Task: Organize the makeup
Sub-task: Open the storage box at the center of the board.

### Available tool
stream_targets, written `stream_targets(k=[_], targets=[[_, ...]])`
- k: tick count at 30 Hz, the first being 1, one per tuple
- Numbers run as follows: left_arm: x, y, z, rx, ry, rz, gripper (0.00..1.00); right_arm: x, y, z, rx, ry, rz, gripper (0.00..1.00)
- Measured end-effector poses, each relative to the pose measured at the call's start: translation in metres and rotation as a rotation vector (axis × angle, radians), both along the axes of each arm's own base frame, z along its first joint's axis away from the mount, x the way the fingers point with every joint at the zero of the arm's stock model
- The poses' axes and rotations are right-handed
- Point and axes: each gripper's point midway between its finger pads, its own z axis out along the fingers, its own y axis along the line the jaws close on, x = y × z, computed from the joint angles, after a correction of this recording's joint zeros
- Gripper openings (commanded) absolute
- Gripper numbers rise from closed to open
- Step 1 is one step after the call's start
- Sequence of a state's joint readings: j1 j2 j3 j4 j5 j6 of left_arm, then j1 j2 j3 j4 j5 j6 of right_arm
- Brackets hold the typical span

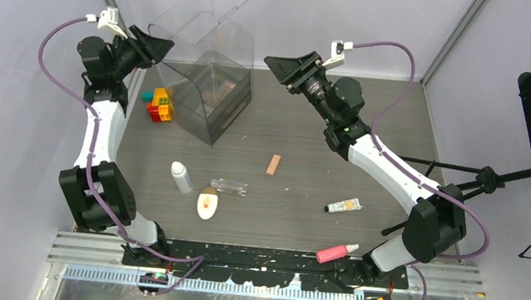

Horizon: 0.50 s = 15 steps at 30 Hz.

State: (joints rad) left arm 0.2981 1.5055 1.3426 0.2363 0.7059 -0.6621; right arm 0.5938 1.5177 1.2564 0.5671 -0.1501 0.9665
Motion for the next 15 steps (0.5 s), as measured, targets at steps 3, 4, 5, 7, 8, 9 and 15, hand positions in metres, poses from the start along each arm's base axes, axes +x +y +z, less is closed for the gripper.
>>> stream_targets(k=[3, 4, 5, 7, 8, 9, 15], targets=[[-0.001, 0.0, 0.003, -0.016, 0.002, -0.006, 0.52, 0.0, 0.0, -0.005, -0.005, 0.007, 0.0, 0.56], [-0.001, 0.0, 0.005, -0.021, 0.001, -0.007, 0.53, 0.0, 0.0, -0.006, -0.007, 0.01, 0.0, 0.56], [-0.001, 0.001, 0.007, -0.026, -0.003, -0.006, 0.53, 0.0, 0.0, -0.008, -0.01, 0.014, 0.0, 0.56], [-0.001, 0.004, 0.012, -0.029, -0.014, -0.001, 0.54, 0.0, 0.0, -0.011, -0.012, 0.018, 0.0, 0.56], [-0.001, 0.006, 0.014, -0.029, -0.018, 0.002, 0.55, 0.0, 0.0, -0.012, -0.014, 0.019, 0.0, 0.56], [-0.001, 0.007, 0.016, -0.029, -0.024, 0.005, 0.55, 0.001, 0.0, -0.012, -0.015, 0.021, 0.0, 0.56], [-0.002, 0.009, 0.032, -0.031, -0.053, 0.009, 0.58, 0.001, 0.001, -0.013, -0.015, 0.023, 0.001, 0.56]])
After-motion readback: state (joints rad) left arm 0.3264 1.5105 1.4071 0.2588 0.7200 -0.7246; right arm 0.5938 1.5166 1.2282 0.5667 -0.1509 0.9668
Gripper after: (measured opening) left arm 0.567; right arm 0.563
